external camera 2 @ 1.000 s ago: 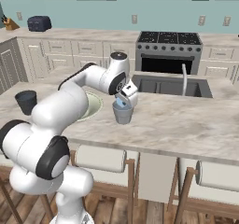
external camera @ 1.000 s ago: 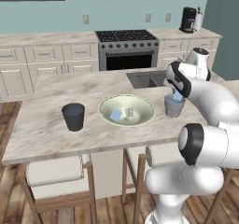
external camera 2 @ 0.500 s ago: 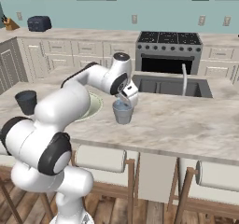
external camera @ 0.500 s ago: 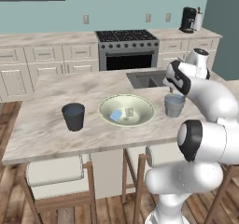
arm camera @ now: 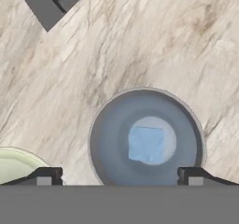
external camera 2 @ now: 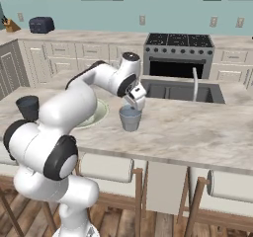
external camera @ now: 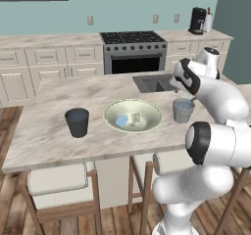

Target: There are four ice cubes in the ice bowl. Place two ice cubes in each glass of water.

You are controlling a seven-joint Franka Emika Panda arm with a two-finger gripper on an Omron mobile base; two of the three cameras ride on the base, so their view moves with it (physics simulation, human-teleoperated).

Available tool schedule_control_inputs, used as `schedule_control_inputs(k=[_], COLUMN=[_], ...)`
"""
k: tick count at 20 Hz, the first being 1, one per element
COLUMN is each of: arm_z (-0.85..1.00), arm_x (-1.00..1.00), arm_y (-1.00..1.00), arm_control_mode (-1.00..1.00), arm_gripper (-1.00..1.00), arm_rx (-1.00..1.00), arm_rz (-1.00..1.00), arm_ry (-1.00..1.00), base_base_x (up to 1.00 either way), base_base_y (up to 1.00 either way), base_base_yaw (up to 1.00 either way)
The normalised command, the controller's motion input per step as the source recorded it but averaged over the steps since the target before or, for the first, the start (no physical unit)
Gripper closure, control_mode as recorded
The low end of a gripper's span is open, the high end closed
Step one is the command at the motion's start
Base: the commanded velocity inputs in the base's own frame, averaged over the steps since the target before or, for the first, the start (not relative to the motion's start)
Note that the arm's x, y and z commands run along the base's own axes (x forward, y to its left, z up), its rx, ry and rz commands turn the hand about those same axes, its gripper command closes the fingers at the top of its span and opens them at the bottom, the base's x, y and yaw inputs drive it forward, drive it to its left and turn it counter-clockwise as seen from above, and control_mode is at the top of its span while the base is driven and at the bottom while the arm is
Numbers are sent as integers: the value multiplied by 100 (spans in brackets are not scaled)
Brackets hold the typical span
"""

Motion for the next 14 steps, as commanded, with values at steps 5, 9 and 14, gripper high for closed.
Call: schedule_control_inputs(k=[5,9,14], arm_z=[6,-12,-4], arm_x=[-74,-63,-10], arm_y=[97,100,100], arm_control_mode=[-100,-100,-100], arm_gripper=[-100,-100,-100], arm_rx=[-2,-11,-2], arm_rz=[0,0,2], arm_ry=[0,0,0], base_base_x=[0,0,0], base_base_y=[0,0,0], base_base_yaw=[0,0,0])
